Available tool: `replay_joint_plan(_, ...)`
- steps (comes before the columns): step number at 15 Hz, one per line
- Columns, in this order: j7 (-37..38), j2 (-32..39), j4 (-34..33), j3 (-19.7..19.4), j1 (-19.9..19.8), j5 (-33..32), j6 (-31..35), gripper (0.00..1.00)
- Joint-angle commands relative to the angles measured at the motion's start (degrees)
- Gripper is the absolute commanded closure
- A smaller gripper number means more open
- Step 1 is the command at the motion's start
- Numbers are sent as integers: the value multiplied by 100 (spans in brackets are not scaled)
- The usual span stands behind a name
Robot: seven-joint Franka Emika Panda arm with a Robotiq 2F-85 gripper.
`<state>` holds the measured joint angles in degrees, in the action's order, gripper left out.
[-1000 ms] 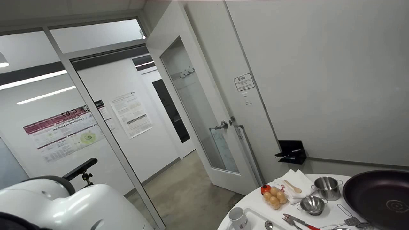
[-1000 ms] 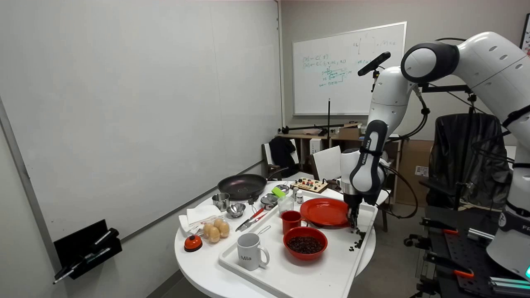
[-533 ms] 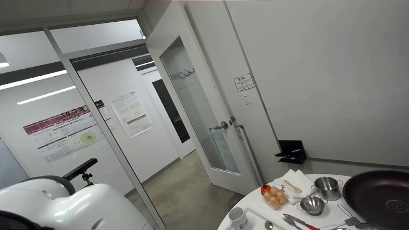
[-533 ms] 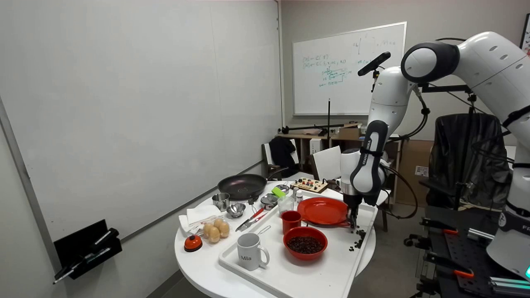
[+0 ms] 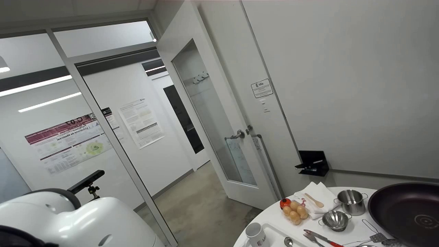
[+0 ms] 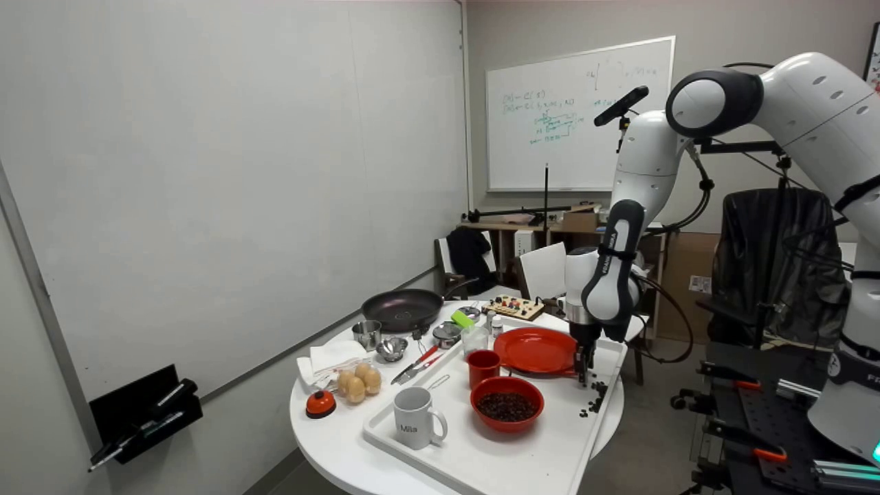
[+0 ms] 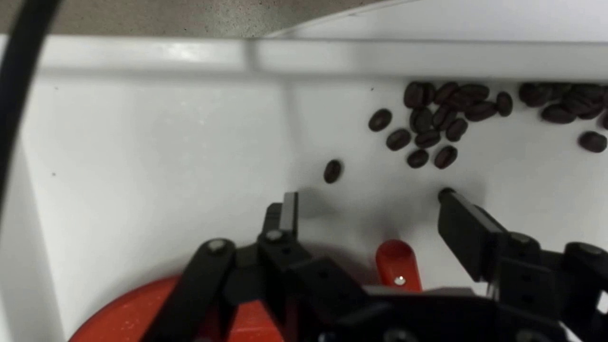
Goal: Use the spoon to stir the contents in the red bowl
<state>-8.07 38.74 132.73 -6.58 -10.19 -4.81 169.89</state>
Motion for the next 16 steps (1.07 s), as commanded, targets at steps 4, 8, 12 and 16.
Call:
replay_joint_plan(4, -116, -315, 250, 70, 90, -136, 179, 0)
replay_joint_plan(8, -142, -419, 243, 87, 187, -188, 152, 0)
replay_joint_plan(12, -183, -388, 164, 133, 155, -199, 78, 0)
replay_joint_plan(16, -269, -264, 31, 230, 43, -169, -71, 0)
